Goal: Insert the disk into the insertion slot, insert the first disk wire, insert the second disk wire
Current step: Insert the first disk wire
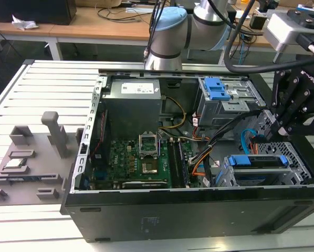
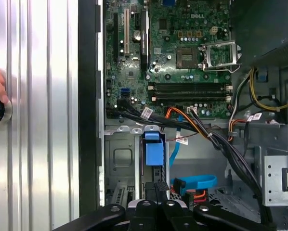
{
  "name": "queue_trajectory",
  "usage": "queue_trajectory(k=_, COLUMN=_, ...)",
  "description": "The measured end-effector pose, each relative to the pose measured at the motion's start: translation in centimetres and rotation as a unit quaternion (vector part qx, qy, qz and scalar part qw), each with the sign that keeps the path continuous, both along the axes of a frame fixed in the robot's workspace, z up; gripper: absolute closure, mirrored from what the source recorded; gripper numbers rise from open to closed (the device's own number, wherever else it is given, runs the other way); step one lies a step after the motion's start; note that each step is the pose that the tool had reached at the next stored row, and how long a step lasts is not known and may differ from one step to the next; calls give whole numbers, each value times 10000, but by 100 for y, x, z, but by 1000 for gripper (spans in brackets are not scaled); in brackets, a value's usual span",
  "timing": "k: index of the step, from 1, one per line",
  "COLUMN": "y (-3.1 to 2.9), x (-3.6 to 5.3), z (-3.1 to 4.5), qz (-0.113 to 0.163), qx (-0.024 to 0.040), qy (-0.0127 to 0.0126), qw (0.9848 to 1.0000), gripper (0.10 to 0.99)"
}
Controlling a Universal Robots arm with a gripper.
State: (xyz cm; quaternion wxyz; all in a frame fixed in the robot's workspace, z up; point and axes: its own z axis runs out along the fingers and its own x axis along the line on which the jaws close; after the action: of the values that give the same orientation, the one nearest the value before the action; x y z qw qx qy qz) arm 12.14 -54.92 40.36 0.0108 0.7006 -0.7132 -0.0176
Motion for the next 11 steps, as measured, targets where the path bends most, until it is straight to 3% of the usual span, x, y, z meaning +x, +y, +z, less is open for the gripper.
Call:
queue_trajectory(k=5, y=30, x=160, z=-28, qz=0, qx=-1, qy=2, qw=10000, gripper=980)
queue_trajectory(k=7, y=165, x=259, z=-55, qz=0, qx=-14, qy=3, qw=10000, gripper=980)
queue_trajectory(k=9, y=279, x=287, z=-85, qz=0, qx=-31, qy=2, qw=10000, gripper=980)
queue_trajectory(k=11, y=375, x=291, z=-170, qz=-1, qx=-60, qy=3, qw=10000, gripper=980)
